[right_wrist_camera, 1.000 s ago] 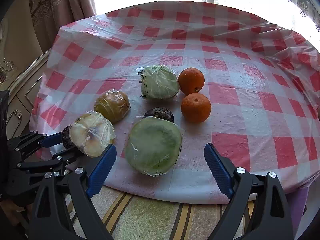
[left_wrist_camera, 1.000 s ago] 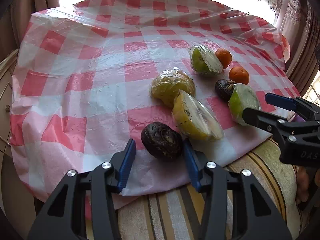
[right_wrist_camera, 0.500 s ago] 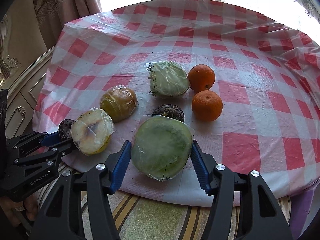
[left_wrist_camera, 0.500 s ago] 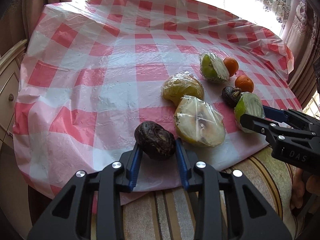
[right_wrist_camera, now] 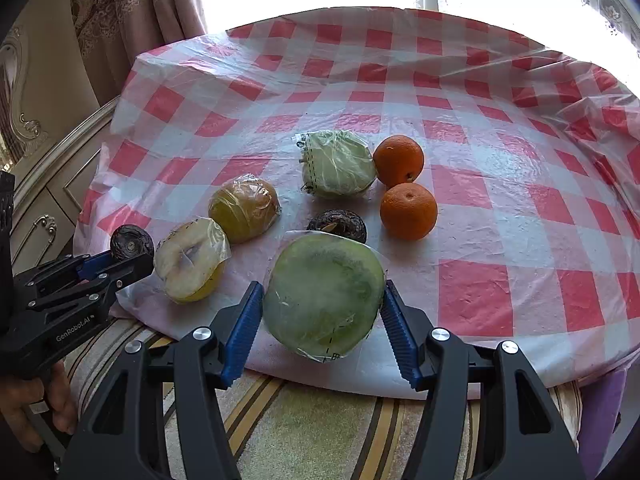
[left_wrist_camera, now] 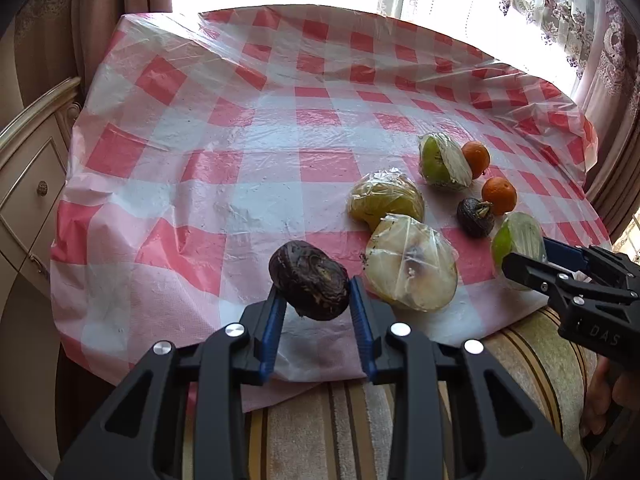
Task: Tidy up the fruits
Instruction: 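Grasp the green plastic-wrapped fruit with the right tool while the left tool grasps a dark brown fruit, then carry both fruits into the white box and open both tools to release them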
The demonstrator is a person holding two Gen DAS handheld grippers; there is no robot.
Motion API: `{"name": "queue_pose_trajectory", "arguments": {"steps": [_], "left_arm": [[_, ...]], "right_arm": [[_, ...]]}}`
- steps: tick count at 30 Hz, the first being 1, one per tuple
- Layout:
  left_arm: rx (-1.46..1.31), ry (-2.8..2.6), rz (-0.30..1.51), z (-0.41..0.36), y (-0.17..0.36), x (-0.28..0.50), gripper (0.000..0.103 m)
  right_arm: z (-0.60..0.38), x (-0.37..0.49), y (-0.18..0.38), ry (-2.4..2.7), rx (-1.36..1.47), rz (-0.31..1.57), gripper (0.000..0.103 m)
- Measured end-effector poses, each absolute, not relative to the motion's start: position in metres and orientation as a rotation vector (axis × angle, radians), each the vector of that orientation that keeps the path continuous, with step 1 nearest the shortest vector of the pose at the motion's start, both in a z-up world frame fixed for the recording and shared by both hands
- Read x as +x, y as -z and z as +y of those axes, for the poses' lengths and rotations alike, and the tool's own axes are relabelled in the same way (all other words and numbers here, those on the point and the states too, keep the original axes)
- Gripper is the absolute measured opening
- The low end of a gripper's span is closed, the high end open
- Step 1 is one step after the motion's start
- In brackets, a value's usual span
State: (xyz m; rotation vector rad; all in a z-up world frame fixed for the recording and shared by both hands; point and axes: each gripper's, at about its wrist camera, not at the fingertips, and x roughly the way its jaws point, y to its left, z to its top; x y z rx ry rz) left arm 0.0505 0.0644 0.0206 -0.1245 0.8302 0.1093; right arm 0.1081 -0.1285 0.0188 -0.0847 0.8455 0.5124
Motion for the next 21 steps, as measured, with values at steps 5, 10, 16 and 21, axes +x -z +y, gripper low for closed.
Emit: {"name": "queue_pose_trajectory", "arguments": {"steps": [5,10,16,21], "left_arm": [[-0.127,-0.140,0.789,0.066,-0.032,0.046,0.032],[-0.107,-0.155,0.744,0.062,-0.044,0.045,0.032],[-0.075,-0.123,0.716,0.044,-0.055,0.045,0.032],[-0.048,-0.067,0.706,0.021,-0.062,0.049,0.032]], "right_arm": [[-0.140,0.107,-0.023,-0.515,-0.033,0.840,0.058],[-0.150,0.109,-0.025,-0.521,0.007,0.844,0.058],[-0.163,0.104,-0.032,-0.517,0.023,0.830,0.058],[-0.179,0.102,-0.035,-0.498,0.047,0.826,0.058]]}}
